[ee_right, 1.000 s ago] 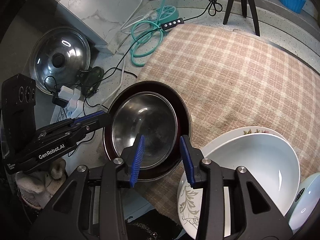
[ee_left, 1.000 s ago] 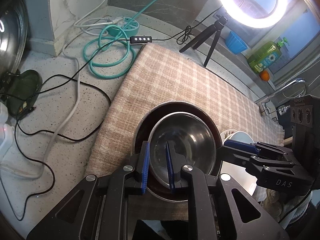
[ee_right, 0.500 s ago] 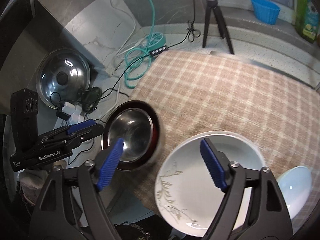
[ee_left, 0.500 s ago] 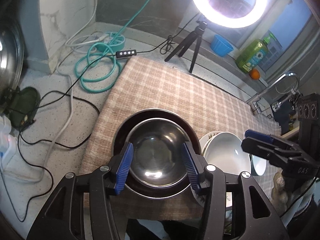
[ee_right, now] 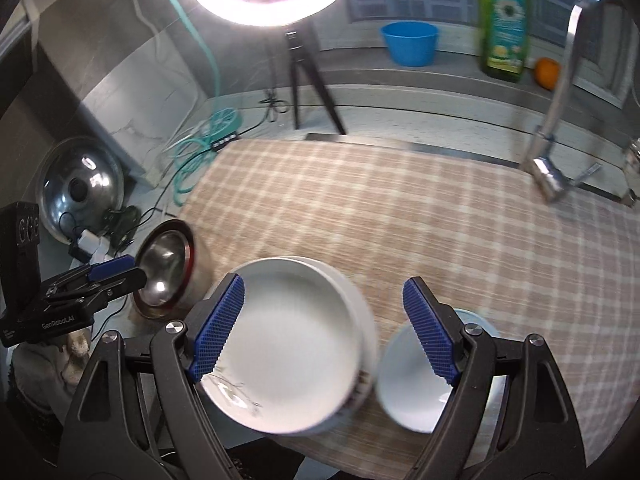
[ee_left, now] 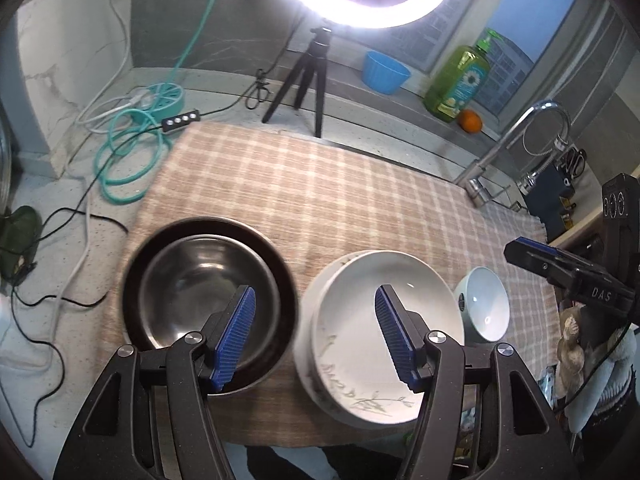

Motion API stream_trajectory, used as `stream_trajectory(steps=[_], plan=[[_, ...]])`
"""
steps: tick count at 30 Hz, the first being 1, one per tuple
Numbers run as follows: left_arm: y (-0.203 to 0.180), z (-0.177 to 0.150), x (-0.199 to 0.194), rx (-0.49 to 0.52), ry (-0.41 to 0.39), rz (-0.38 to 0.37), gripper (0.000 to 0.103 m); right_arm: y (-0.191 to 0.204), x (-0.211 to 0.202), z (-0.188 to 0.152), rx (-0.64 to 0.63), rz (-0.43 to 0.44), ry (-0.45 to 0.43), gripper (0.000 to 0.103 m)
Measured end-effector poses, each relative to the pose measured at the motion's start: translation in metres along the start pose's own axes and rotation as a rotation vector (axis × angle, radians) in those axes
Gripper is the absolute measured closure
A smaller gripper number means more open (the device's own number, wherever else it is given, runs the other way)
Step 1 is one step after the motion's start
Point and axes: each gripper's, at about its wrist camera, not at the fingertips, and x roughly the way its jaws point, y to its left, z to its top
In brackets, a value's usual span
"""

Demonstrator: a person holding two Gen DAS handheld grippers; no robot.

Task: Organize plates and bowls
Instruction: 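Move the open right tool to the rim of the pale ceramic bowl, then close the right tool on the pale ceramic bowl rim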

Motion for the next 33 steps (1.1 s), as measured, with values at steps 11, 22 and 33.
stream_trajectory(steps=[11, 22, 33], plan=[[-0.064, -0.006, 0.03, 0.078, 0.049, -0.073, 0.041, -0.087, -0.023, -0.026, 0.101, -0.096, 0.006, 0.019], [-0.131, -0.021, 0.078, 0.163, 0.145, -0.166, 0.05, -0.127, -0.018, -0.053, 0.142, -0.062, 0.068, 0.019], [-0.16, -0.03, 0.116, 0.195, 0.242, -0.197, 0.082, -0.135, 0.007, -0.073, 0.16, 0.024, 0.146, 0.052]])
